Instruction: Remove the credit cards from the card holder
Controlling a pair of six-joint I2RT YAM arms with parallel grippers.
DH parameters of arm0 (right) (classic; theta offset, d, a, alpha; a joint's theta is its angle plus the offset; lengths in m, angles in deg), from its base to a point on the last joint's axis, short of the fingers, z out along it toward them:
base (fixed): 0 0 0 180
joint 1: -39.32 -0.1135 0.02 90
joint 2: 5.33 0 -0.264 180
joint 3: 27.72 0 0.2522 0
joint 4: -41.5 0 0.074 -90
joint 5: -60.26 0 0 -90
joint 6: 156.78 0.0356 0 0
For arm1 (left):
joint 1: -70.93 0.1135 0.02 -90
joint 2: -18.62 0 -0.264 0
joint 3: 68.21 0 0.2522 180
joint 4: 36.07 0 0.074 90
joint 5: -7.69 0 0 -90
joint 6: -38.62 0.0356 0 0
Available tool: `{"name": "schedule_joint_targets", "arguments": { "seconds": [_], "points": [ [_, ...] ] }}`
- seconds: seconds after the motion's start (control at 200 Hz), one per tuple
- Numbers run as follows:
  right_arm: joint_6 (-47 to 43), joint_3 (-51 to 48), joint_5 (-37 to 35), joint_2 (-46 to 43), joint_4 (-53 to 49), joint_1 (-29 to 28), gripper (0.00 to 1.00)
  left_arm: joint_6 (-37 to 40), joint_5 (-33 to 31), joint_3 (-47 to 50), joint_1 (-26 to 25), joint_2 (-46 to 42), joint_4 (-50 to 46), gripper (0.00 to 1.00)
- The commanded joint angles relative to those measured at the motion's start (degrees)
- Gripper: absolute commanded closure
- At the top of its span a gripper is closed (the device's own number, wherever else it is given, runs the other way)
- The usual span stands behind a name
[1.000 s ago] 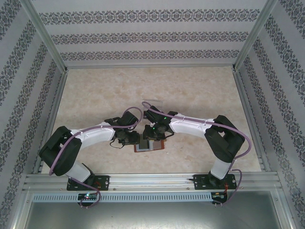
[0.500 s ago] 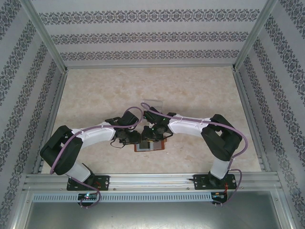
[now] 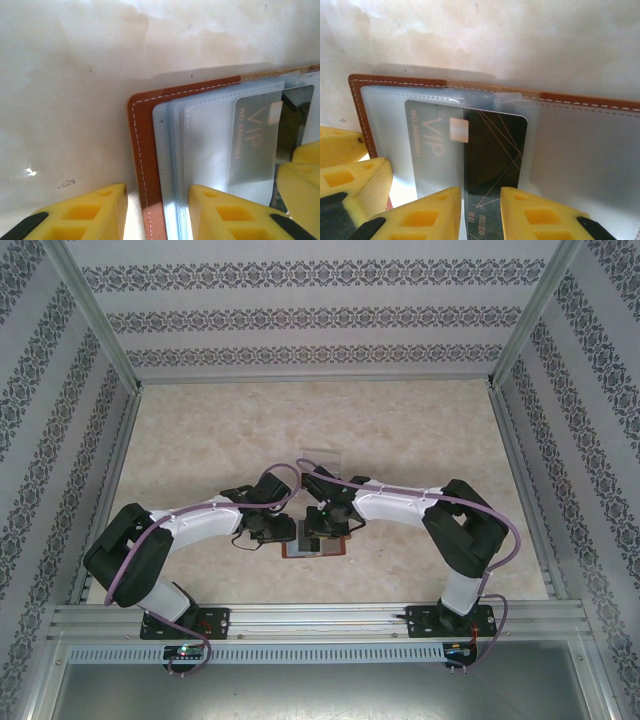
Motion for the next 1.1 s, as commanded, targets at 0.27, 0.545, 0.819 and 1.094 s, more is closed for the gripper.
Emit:
{"name": "schedule_joint_targets", "arguments": {
  "seconds": [0.27,0.545,0.819,1.094],
  "points": [
    [-0.3,-4.1,3.6,-4.5,3.3,3.3,0.72,1.4,-2.8,0.2,0.6,1.2,-3.4,0.63],
    [-0.9,-10.8,9.9,-4.5,15.9,4.9,0.72,1.8,-2.9,-0.2,0.6,1.1,-4.2,0.63],
    [0.3,-13.3,12.3,-2.7,22.0,5.3,0.74,2.2,-2.8,-1.0,0.6,1.3,-5.1,0.63],
    [2.8,-15.5,14.9,-1.7,28.8,5.8,0.77,2.2,-2.7,-1.4,0.6,1.7,-5.6,0.63]
  ]
}}
